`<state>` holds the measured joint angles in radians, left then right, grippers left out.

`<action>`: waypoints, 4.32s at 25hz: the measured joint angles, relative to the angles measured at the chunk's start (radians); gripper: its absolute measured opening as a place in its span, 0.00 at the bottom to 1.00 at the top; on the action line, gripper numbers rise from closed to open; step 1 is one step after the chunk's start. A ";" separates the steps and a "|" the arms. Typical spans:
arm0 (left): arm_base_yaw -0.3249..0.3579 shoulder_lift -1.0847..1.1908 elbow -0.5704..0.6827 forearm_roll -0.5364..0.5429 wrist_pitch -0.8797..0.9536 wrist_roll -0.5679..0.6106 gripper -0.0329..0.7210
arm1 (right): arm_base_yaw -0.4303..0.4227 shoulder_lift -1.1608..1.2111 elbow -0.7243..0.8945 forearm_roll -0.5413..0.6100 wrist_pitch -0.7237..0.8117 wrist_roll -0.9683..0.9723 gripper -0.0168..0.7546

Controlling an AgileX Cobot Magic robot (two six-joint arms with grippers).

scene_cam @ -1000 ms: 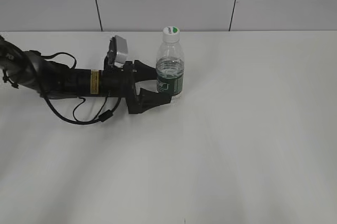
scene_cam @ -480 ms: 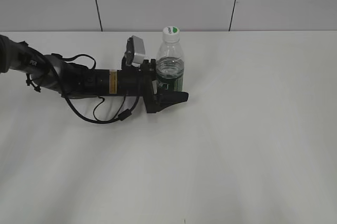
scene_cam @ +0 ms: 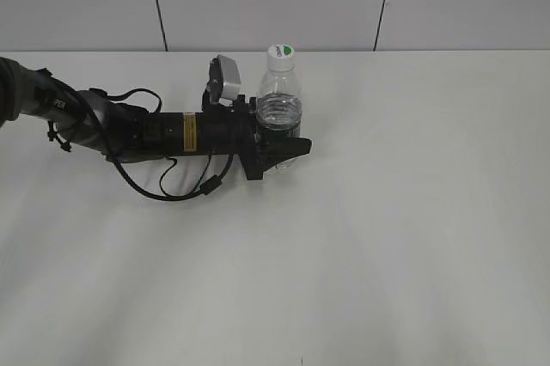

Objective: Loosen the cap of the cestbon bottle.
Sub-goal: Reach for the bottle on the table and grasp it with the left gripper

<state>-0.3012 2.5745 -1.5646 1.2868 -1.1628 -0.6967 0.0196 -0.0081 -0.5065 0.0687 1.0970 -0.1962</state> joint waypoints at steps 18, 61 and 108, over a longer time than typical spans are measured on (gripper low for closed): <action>-0.001 0.004 0.000 0.020 -0.029 0.000 0.59 | 0.000 0.000 0.000 0.000 0.000 0.000 0.66; -0.037 -0.026 0.000 0.119 -0.018 -0.041 0.59 | 0.000 1.227 -0.577 0.199 0.019 0.044 0.66; -0.076 -0.026 0.000 0.152 -0.026 -0.041 0.58 | 0.417 2.031 -1.394 0.192 0.120 0.297 0.66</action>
<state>-0.3773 2.5482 -1.5646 1.4391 -1.1888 -0.7380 0.4362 2.0228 -1.9009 0.2604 1.2172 0.1006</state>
